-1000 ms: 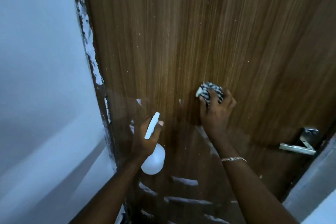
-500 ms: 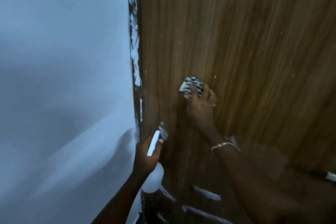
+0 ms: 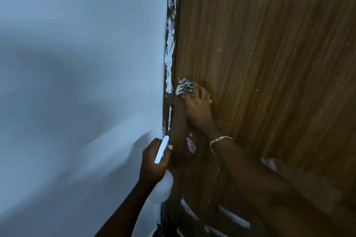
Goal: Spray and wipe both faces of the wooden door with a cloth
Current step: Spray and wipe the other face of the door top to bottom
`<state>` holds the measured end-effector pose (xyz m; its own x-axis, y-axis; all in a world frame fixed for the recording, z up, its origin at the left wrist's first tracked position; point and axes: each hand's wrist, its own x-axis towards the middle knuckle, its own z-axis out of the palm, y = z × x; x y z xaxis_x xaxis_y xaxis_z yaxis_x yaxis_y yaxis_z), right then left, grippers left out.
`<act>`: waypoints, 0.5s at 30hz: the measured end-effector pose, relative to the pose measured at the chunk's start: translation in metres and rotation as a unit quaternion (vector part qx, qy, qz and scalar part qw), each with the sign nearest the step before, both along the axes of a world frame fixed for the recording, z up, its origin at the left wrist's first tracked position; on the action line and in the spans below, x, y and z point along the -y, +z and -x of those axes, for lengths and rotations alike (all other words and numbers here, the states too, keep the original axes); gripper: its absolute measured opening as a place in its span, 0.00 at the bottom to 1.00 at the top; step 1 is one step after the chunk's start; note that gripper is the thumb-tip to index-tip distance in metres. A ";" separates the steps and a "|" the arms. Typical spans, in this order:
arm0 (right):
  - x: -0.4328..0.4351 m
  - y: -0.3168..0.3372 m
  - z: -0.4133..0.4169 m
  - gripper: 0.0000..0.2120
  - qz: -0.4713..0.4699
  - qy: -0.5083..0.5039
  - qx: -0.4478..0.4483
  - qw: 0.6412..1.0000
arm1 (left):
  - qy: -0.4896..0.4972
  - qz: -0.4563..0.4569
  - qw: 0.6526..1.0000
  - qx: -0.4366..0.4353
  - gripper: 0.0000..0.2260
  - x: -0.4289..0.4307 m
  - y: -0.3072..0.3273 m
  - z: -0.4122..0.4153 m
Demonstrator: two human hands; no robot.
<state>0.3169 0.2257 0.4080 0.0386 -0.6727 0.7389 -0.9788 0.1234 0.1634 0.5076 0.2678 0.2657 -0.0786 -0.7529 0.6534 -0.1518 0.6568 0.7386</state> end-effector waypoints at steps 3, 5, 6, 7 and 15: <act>0.016 -0.049 -0.015 0.29 -0.121 0.016 -0.073 0.990 | -0.007 -0.006 1.000 -0.011 0.10 0.001 0.000 0.000; -0.001 -0.090 0.002 0.28 -0.163 0.022 -0.101 0.981 | -0.007 -0.001 1.000 -0.005 0.13 0.001 -0.003 0.000; -0.013 -0.110 0.016 0.27 -0.183 0.033 -0.122 0.975 | -0.007 0.002 1.000 -0.004 0.15 0.002 -0.005 0.000; -0.027 -0.127 0.031 0.26 -0.190 0.041 -0.146 0.970 | -0.011 0.004 1.000 -0.002 0.17 0.002 -0.006 0.000; -0.022 -0.100 0.011 0.27 -0.080 -0.026 -0.001 0.996 | -0.022 0.005 1.000 0.002 0.25 0.008 -0.007 0.010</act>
<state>0.3055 0.2477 0.3079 0.0022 -0.7828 0.6223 -0.9716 0.1456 0.1866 0.4979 0.2600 0.2587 -0.1145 -0.7416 0.6610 -0.1263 0.6708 0.7308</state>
